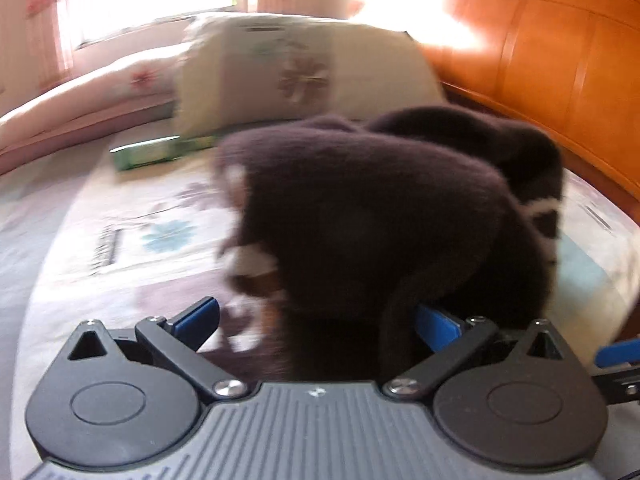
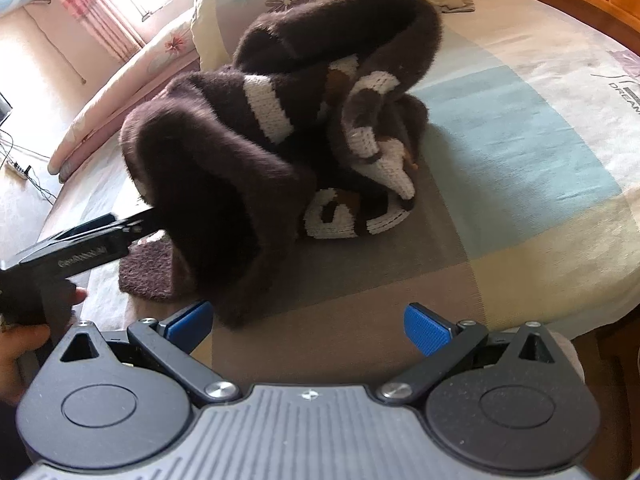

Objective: Fold clothes

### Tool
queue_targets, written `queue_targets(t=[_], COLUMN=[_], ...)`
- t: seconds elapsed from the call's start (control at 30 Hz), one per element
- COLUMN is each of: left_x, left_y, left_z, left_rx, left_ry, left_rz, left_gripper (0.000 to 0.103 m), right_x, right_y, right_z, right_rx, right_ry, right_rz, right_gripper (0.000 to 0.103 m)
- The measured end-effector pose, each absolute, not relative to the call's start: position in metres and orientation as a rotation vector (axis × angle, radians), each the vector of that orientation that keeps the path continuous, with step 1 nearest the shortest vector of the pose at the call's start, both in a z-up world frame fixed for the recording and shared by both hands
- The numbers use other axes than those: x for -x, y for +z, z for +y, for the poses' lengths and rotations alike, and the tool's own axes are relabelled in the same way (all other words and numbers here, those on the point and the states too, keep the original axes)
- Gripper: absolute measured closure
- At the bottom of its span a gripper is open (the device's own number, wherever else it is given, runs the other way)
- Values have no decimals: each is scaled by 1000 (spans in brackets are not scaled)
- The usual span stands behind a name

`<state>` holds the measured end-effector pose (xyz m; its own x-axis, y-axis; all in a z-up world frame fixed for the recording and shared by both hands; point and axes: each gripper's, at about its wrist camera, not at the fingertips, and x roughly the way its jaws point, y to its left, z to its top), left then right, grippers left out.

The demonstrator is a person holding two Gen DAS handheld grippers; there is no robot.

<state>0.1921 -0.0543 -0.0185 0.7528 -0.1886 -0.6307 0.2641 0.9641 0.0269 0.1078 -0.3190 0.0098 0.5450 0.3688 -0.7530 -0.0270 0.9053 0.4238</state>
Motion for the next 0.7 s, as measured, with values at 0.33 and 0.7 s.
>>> queue_targets(t=[0.33, 0.7], left_x=[-208, -208], left_y=[-23, -9], left_z=[-43, 7], left_rx=[-143, -4], left_ry=[-97, -55], left_rz=[628, 657], left_gripper=[0, 0], right_x=[-100, -109], right_y=[13, 7], right_z=[-327, -318], right_rx=[-407, -407], right_ry=[216, 238], right_rz=[966, 975], right_gripper=[0, 0])
